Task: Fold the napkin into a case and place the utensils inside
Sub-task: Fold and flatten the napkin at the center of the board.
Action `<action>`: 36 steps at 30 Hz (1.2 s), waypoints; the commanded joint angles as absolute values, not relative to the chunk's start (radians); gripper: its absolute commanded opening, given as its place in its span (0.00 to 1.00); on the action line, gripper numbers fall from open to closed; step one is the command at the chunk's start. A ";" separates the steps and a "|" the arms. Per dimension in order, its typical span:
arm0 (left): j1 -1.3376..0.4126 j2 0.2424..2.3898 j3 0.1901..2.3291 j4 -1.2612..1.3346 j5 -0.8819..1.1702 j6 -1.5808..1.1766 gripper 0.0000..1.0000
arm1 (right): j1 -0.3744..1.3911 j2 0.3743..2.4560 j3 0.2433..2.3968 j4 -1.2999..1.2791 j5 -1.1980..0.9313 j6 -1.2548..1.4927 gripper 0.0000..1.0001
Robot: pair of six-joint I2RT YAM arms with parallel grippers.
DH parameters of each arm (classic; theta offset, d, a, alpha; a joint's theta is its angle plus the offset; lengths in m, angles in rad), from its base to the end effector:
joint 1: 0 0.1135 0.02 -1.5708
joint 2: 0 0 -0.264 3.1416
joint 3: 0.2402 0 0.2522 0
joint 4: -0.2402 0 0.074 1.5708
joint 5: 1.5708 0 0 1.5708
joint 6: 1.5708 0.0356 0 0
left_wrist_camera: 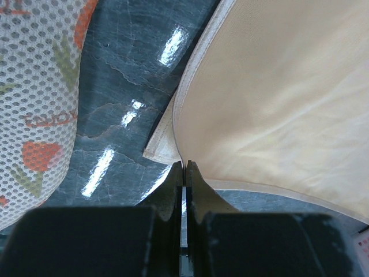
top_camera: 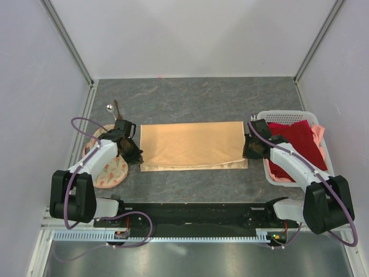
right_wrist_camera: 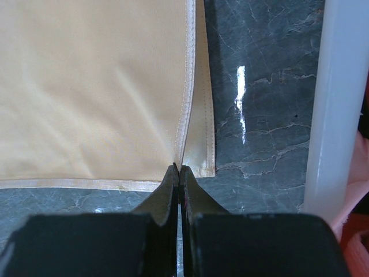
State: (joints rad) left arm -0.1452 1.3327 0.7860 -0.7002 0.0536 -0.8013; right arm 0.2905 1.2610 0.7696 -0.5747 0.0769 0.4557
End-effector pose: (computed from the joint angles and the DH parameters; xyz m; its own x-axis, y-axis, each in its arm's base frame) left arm 0.2303 -0.0356 0.1901 -0.7686 -0.6125 -0.1850 -0.5615 0.7843 -0.2639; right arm 0.2276 0.0652 0.2064 -0.8631 0.2000 -0.4638 0.1446 0.9777 0.1524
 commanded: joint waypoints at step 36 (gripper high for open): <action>-0.130 1.359 0.764 -0.670 0.052 -0.772 0.02 | 0.287 1.290 0.718 -0.578 0.084 0.538 0.00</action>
